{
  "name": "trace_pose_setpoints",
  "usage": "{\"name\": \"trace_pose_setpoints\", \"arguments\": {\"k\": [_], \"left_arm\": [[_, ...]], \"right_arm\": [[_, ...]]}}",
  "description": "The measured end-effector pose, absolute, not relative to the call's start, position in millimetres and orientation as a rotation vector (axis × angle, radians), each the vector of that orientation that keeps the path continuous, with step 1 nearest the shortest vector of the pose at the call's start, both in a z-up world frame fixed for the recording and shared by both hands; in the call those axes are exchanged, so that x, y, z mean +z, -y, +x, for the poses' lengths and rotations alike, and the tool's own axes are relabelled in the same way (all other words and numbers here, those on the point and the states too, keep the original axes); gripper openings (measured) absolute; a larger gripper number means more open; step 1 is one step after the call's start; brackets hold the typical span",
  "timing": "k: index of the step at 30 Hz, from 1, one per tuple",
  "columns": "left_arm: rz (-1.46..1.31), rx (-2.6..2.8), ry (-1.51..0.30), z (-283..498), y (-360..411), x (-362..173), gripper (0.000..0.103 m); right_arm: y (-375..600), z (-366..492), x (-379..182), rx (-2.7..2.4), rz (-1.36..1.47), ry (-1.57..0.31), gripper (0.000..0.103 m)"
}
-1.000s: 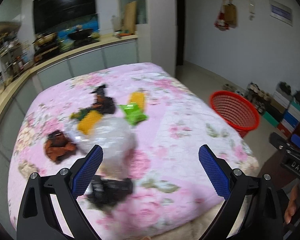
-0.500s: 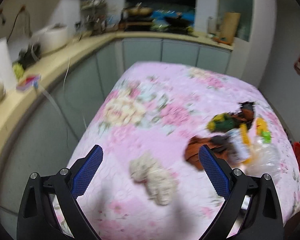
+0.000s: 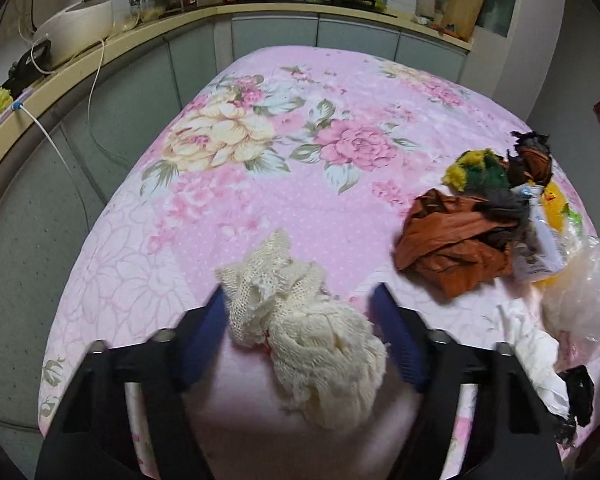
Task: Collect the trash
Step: 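Grasp the cream mesh net with the left gripper while the right gripper grasps the green packet, then carry both items to the red basket and release them from both grippers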
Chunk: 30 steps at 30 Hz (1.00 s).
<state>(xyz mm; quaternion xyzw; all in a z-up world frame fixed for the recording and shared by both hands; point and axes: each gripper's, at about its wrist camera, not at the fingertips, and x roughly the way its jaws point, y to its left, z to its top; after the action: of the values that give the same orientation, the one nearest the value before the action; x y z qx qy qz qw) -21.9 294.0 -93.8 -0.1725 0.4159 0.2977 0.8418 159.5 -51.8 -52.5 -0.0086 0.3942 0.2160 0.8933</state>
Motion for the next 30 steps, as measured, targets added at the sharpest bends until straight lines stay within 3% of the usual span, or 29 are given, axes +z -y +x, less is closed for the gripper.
{"name": "trace_pose_setpoints", "arguments": {"k": [3,6,15,24,29,30], "left_arm": [[-0.357,0.645,-0.866,-22,-298,-94,0.04],[-0.375,0.641,-0.858,-24,-303,-93,0.033],[-0.415,0.63,-0.841,-28,-312,-91,0.032],[-0.435,0.623,-0.831,-30,-314,-90,0.032],[-0.448,0.628,-0.815,-34,-316,-87,0.032],[-0.449,0.628,-0.811,-35,-316,-86,0.032]], "right_arm": [[29,176,-53,0.502,-0.029,-0.821,0.096],[-1,195,-55,0.562,-0.056,-0.829,0.096],[-74,223,-78,0.675,-0.157,-0.879,0.096],[-93,240,-93,0.704,-0.134,-0.951,0.063],[-96,243,-97,0.717,-0.135,-0.962,0.055],[-96,244,-97,0.725,-0.131,-0.966,0.049]]}}
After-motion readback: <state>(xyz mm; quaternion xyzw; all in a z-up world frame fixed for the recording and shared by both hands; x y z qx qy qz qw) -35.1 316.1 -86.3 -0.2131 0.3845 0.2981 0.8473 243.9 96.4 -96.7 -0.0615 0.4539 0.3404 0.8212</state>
